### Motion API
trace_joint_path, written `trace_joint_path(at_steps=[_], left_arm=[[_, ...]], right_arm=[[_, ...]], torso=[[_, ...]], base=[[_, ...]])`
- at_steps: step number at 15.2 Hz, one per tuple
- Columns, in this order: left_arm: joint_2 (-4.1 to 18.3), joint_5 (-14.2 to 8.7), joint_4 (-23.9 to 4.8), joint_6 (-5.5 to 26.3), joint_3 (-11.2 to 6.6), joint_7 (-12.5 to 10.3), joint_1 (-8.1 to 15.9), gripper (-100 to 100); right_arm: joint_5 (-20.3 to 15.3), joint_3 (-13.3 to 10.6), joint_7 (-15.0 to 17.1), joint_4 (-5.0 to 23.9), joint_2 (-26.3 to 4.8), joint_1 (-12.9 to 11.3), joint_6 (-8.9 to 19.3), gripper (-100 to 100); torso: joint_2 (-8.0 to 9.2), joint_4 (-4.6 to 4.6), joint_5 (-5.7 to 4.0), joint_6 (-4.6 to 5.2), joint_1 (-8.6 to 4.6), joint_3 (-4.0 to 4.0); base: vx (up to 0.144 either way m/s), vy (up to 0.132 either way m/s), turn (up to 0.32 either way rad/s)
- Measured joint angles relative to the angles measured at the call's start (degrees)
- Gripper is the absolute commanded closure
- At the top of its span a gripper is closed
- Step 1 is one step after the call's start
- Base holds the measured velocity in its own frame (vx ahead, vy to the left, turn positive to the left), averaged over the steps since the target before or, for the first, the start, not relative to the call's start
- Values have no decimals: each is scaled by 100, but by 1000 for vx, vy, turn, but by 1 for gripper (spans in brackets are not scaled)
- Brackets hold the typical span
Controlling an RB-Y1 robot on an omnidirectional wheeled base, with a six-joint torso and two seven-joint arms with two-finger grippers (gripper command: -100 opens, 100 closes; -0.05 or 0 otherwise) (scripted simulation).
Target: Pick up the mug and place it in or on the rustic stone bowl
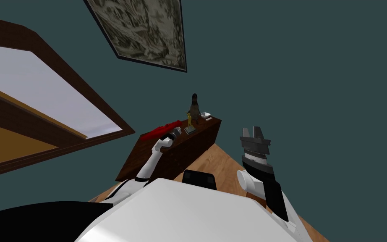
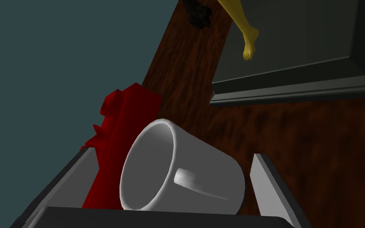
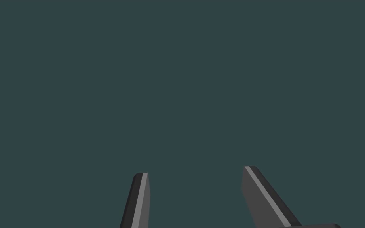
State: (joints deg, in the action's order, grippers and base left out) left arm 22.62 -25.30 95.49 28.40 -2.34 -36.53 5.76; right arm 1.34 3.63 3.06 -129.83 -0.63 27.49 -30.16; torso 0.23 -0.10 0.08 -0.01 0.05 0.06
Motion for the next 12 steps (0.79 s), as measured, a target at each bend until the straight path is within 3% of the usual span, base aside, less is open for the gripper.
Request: trace_joint_path(at_steps=[2, 12], left_arm=[[169, -4, 60, 203, -104, -135, 6, -100], [1108, -206, -178, 1142, -572, -704, 284, -100]], right_arm=[[0, 0, 0, 0, 0, 0, 0, 0], [0, 0, 0, 0, -1, 0, 0, 0]], torso=[[-3, -1, 1, 0, 1, -2], [-25, -6, 3, 2, 16, -14]], base=[[-71, -13, -91], [-47, 7, -128]])
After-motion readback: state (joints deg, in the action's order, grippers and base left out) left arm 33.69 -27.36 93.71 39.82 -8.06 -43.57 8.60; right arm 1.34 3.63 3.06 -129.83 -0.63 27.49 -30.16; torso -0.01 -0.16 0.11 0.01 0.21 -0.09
